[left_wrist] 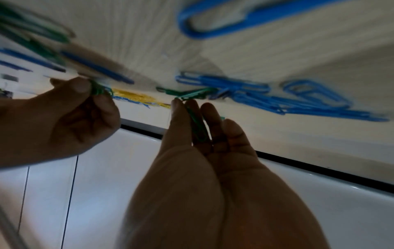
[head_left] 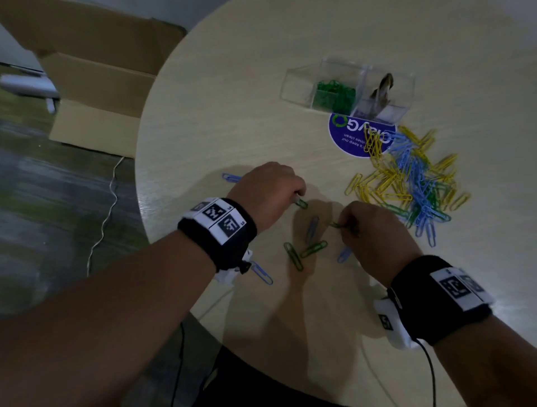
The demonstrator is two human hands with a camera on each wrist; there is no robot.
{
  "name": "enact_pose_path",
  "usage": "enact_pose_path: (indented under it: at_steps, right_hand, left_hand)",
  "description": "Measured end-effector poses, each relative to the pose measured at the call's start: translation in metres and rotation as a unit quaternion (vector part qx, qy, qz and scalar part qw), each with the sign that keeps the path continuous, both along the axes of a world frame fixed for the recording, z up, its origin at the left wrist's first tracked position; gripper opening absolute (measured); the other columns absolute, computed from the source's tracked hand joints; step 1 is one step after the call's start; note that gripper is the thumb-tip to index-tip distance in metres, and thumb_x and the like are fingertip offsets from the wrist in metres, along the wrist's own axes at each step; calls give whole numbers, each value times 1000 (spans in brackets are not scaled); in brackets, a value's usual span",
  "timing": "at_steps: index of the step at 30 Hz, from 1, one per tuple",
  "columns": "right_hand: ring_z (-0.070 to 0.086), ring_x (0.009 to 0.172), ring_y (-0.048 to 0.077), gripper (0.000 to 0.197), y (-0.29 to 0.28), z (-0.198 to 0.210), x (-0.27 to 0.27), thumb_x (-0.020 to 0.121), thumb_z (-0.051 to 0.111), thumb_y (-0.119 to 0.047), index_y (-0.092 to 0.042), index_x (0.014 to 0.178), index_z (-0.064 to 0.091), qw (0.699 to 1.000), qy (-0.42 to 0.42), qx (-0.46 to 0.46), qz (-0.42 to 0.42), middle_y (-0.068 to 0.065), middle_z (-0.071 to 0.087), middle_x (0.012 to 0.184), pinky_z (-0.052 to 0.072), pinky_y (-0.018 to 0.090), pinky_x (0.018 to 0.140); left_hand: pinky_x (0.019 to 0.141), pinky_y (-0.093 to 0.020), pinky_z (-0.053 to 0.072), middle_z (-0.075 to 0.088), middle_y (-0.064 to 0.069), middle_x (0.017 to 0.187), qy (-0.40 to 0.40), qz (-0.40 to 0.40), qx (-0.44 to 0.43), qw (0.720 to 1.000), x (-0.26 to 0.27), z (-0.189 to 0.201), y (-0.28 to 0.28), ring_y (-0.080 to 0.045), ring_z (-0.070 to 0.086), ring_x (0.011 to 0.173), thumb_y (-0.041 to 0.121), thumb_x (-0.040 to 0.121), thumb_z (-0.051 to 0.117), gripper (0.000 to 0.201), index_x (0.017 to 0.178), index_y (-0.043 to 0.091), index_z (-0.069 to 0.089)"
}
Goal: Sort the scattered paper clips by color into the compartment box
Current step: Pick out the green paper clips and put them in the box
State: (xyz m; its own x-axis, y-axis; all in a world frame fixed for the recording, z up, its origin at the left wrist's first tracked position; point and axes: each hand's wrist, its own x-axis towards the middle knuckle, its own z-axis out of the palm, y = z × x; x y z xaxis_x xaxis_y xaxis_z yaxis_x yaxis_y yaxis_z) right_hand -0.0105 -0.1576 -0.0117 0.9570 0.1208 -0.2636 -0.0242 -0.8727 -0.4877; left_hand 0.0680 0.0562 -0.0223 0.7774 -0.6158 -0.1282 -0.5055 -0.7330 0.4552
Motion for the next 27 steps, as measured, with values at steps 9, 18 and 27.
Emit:
enact_pose_path:
  at_steps: [9, 18, 27]
  right_hand:
    - [55, 91, 32, 12, 17, 5, -18, 82, 60, -25, -19, 92, 64, 989, 46, -50, 132, 7, 56, 92, 47, 38, 76]
    - [54, 95, 31, 8, 20, 11, -22, 87, 53, -23, -17, 92, 56, 986, 85, -59, 132, 6, 56, 95, 42, 38, 80]
    - [57, 95, 27, 23, 67, 15, -41, 86, 58, -30, -19, 106, 58, 996, 82, 11, 18, 4, 64, 102, 37, 32, 73]
  left_hand:
    - [75, -38, 45, 61, -14, 99, -4, -33, 21, 999, 0, -6, 13, -34, 58, 91, 14, 85, 69, 25, 109, 7, 70]
    - [83, -37, 39, 57, -10, 107, 31, -33, 70, 997, -8, 3, 11, -29, 49, 101, 9, 91, 57, 17, 107, 11, 57]
    - [87, -36, 39, 57, -11, 111, 93, 5, 59, 994, -6, 4, 12, -29, 52, 106, 12, 91, 57, 21, 111, 12, 63]
